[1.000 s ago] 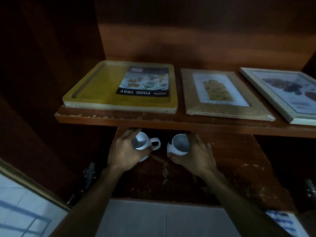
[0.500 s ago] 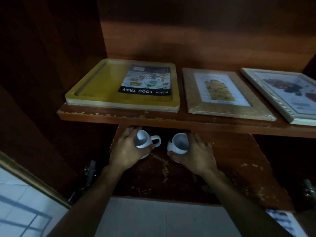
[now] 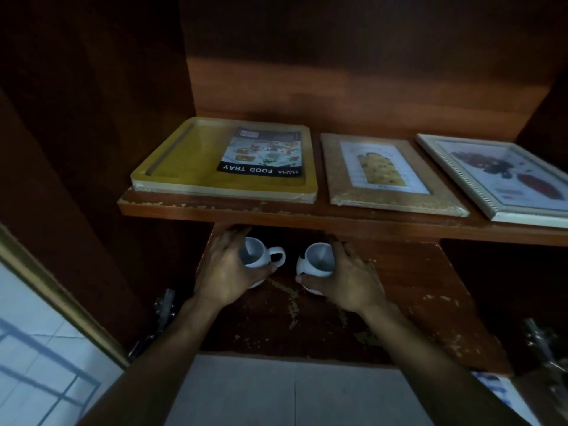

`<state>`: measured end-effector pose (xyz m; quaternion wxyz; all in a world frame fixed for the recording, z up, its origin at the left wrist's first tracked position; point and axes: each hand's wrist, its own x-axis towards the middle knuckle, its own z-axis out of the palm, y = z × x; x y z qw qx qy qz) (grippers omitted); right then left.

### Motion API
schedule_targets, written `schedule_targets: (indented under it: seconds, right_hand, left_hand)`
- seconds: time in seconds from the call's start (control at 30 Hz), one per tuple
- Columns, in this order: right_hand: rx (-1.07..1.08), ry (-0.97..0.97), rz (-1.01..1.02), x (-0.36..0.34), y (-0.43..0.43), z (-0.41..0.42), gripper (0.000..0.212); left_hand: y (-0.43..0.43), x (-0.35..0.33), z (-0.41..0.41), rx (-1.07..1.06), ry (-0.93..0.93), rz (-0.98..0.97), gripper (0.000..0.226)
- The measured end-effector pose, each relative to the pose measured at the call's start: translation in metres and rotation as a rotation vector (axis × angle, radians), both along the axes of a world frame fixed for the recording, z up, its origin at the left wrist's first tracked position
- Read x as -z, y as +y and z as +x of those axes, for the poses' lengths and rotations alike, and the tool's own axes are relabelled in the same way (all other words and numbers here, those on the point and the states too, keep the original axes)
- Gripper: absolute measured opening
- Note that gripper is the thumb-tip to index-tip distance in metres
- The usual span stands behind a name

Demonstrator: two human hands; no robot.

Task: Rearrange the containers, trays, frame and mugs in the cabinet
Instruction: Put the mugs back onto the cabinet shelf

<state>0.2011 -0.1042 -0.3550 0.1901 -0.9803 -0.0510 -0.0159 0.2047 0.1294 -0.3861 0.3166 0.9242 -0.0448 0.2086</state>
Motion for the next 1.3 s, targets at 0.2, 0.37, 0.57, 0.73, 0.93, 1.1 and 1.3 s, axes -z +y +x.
schedule_targets:
  seconds: [0.2,0.37,0.57,0.73,0.93,1.1,1.3]
  right_hand:
    - [-0.017,-0.138,0.025,-0.020,-0.001,-0.018,0.084]
    - [-0.067,-0.203,0.023,-0.033,-0.001,-0.035,0.081]
    - [-0.105,-0.221,-0.008,-0.041,-0.001,-0.051,0.077]
    - [-0.108,-0.261,-0.053,-0.043,0.000,-0.070,0.084]
    - [-0.157,-0.250,-0.132,-0.037,-0.011,-0.089,0.085]
    - [-0.189,-0.182,-0.200,-0.029,-0.023,-0.108,0.089]
    - [-0.208,-0.154,-0.208,-0.020,-0.027,-0.141,0.089]
  left_hand:
    - [0.001,-0.008,-0.010,-0.010,-0.107,0.063,0.076]
    - [-0.007,-0.024,-0.021,0.014,-0.103,0.072,0.066]
    - [-0.025,-0.045,-0.041,0.069,-0.170,0.116,0.057]
    - [-0.030,-0.044,-0.059,0.142,-0.169,0.183,0.062]
    - [-0.034,-0.042,-0.080,0.211,-0.113,0.287,0.064]
    - [-0.042,-0.040,-0.104,0.204,-0.111,0.404,0.074]
    - [-0.046,-0.037,-0.139,0.203,-0.105,0.449,0.081]
